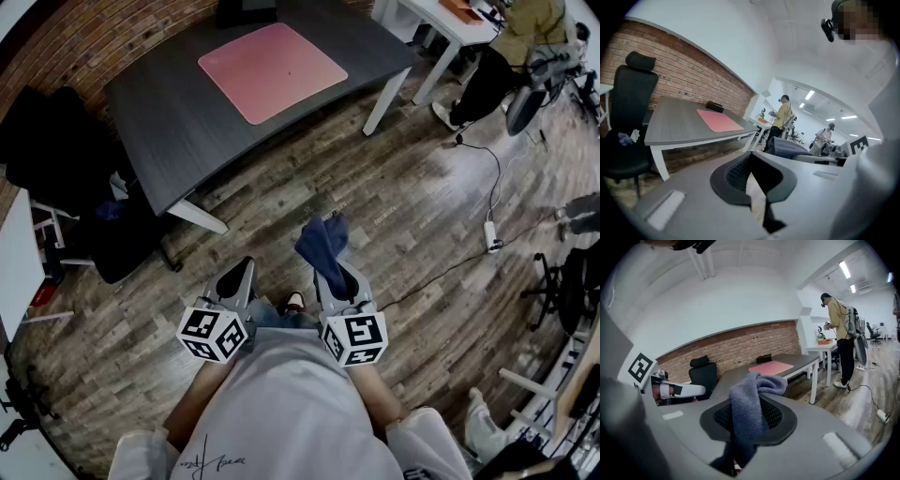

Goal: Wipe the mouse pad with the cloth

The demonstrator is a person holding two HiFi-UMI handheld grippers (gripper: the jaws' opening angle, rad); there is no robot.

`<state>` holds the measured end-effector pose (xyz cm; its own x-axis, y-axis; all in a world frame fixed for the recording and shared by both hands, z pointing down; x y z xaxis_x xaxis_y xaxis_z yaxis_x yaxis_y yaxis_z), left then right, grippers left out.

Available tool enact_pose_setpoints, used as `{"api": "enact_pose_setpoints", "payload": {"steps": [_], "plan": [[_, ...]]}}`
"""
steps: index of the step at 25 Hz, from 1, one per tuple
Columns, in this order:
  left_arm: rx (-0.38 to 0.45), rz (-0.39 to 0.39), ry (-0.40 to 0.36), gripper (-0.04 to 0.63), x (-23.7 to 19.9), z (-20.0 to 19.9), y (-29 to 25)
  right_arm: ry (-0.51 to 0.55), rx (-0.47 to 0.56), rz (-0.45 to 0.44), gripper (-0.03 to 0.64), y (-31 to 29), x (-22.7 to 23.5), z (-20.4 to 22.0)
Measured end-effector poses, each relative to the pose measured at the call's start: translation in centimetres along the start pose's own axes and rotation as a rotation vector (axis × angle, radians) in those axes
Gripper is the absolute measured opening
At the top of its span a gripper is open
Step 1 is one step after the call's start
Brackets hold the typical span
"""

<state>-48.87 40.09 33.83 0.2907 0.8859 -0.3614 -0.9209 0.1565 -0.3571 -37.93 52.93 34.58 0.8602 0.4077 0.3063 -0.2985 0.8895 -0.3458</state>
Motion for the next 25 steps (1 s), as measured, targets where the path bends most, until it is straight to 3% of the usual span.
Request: {"api": "enact_pose_setpoints", "payload": {"steps": [3, 6, 10, 17, 25], "plan": [[0.034, 0.035, -0.006, 0.008, 0.8, -0.5, -0.4, 0.002, 0.006, -0.016, 0.077, -0.1, -0.6, -0.1], [0.021, 0.079, -0.049, 0.012, 0.9, -0.5, -1.3, 0.015, -0.002, -0.038, 0.077, -1.1, -1.4, 0.0], [0.012, 0.144, -0.05, 0.012, 0.7, -0.5, -3.2, 0.037, -0.01, -0.038, 0.077, -2.3, -1.4, -0.4], [0.025, 0.152, -0.026, 0.012, -1.4, -3.2, -7.9, 0.037, -0.006, -0.061, 0.081, -6.3, 0.4, -3.2], [-0.014, 0.123, -0.024, 0.012, -8.0, -8.0, -13.7, -0.028, -0.029, -0.124, 0.083, -16.2, 0.3, -7.1]]}}
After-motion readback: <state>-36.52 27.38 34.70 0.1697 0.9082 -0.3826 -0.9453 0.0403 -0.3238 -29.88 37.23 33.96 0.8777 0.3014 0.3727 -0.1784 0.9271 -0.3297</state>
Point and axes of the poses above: the fingertips, and each gripper's own axes: y backward along the fingers, x to its right, z out of its underside, the point moved 3 cm from there along y, backward along the fingers, and after that the axes turned 2 degrees about -y, right-handed, at the moved point
